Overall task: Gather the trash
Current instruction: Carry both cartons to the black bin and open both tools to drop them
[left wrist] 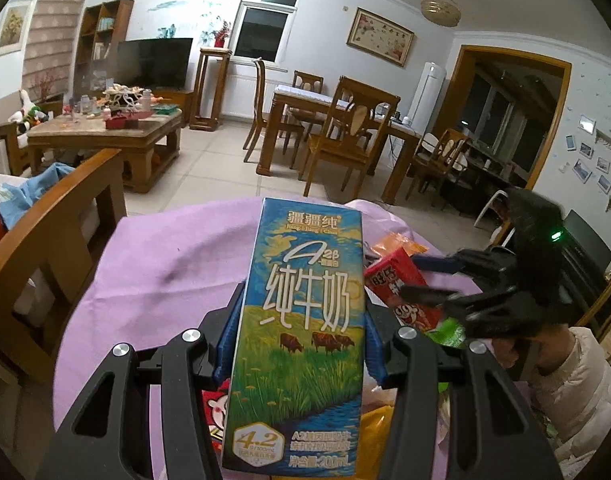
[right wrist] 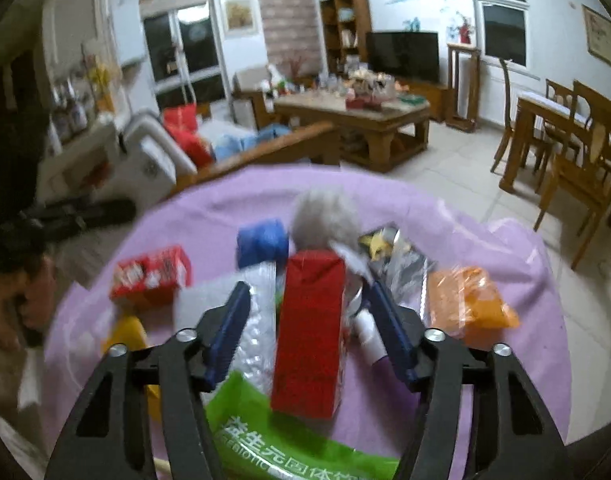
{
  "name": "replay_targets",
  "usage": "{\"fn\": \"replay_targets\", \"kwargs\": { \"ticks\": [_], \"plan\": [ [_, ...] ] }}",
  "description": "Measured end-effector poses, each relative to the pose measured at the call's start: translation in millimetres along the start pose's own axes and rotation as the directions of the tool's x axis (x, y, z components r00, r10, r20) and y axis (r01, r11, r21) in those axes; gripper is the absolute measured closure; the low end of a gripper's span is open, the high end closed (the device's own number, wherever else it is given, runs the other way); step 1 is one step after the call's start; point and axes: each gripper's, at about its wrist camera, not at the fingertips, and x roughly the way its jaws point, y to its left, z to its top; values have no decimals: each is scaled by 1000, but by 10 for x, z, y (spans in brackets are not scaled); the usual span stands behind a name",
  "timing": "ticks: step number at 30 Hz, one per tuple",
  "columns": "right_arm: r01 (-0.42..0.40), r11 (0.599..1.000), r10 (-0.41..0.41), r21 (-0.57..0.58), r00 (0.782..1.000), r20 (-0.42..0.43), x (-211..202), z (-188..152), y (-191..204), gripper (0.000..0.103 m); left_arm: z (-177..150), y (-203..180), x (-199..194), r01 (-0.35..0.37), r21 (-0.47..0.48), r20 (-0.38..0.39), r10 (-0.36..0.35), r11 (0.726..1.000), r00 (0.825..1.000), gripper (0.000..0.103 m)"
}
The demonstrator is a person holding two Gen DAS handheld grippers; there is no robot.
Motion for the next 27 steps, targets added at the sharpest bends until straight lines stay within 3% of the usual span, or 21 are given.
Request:
{"fn": "replay_targets", "kwargs": {
  "ticks": [2,3,8,13,18,21,27],
  "plan": [
    [12,1000,-12,-4,999,-31,108,-18,42,61,-32,22,25,8,-7,-3,-8,1000,1000,53],
    [13,1000,-13,2,1000,-28,125,-20,53,70,-47,25,29,10,-9,-3,-10,1000,1000,53],
    [-41,997,37,60,997,67,-102,42,16,72,-62,35,24,18,-10,0,-18,1000,1000,53],
    [-70,992,49,108,981,186,-608,-10,-111,72,-52,-89,13,44,7,8,-44,999,999,53],
    [-15,982,-38,190,962,272,-1230,-265,-483,71,21,-475,108,100,72,4,-101,992,995,53],
    [42,961,-131,275,940,314,-1676,-526,-835,71,77,-817,250,153,117,-7,-154,981,988,53],
    [186,869,-359,458,875,325,-2466,-1212,-1606,71,144,-1652,692,301,188,-57,-295,935,954,53]
  ]
}}
